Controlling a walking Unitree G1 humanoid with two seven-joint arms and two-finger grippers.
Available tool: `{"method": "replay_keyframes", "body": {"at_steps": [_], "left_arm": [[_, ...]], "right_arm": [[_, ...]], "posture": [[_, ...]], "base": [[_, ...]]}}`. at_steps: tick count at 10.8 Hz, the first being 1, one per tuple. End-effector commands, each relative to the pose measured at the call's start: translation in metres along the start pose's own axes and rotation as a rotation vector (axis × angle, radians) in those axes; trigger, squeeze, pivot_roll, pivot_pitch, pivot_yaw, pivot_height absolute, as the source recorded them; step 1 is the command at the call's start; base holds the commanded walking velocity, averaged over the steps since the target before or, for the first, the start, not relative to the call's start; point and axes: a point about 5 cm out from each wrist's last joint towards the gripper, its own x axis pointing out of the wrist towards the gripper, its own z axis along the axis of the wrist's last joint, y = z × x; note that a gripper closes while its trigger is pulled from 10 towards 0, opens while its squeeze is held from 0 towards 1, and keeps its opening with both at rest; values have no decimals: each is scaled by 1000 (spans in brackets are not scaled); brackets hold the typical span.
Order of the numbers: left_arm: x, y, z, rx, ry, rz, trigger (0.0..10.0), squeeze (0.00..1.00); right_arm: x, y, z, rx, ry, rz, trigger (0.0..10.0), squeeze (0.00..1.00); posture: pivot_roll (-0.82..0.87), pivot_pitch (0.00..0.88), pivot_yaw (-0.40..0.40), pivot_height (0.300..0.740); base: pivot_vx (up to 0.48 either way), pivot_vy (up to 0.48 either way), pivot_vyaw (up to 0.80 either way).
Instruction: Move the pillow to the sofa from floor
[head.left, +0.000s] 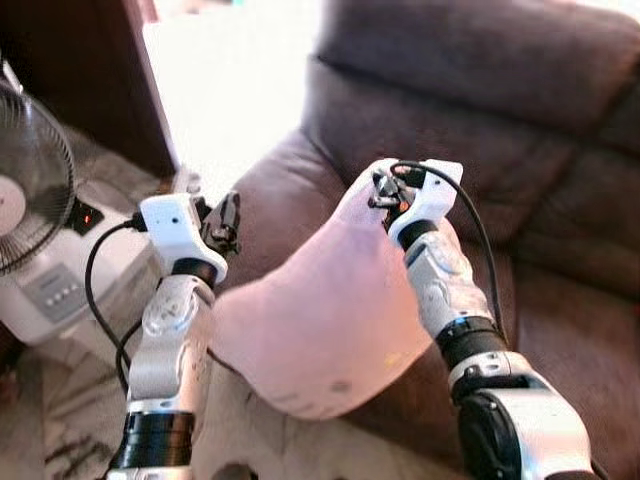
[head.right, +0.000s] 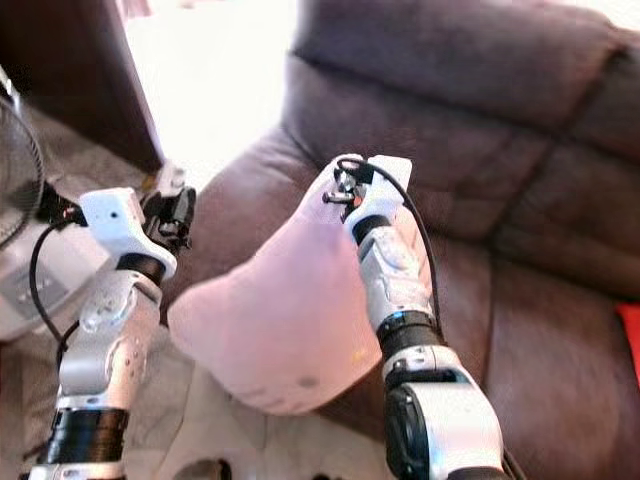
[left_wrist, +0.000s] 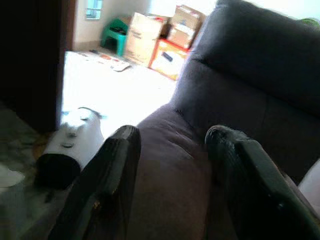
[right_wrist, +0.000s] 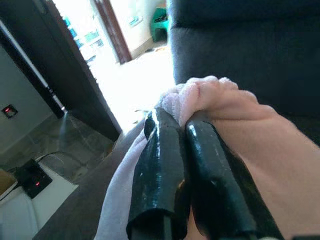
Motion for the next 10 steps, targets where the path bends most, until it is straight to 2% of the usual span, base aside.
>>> {"method": "replay_keyframes", "body": {"at_steps": [1, 5, 8, 10], "left_arm": [[-1, -3, 1, 1, -1, -9, 10000, 0], [0, -4, 1, 2, -8, -10, 10000, 0], [0, -4, -1, 5, 4, -13, 10000, 0], [-3, 2, -4, -94, 33, 7, 10000, 0]], "right_arm": [[4, 2, 24, -22, -99, 17, 10000, 0], [5, 4, 24, -23, -98, 27, 10000, 0], [5, 6, 21, -22, -85, 37, 10000, 0], [4, 9, 16, -22, -72, 49, 10000, 0]], "posture": [[201, 152, -113, 740], [199, 147, -115, 740], [199, 147, -116, 740], [203, 150, -116, 740]], "base": [[281, 0, 0], [311, 0, 0], [0, 0, 0], [0, 0, 0]]}}
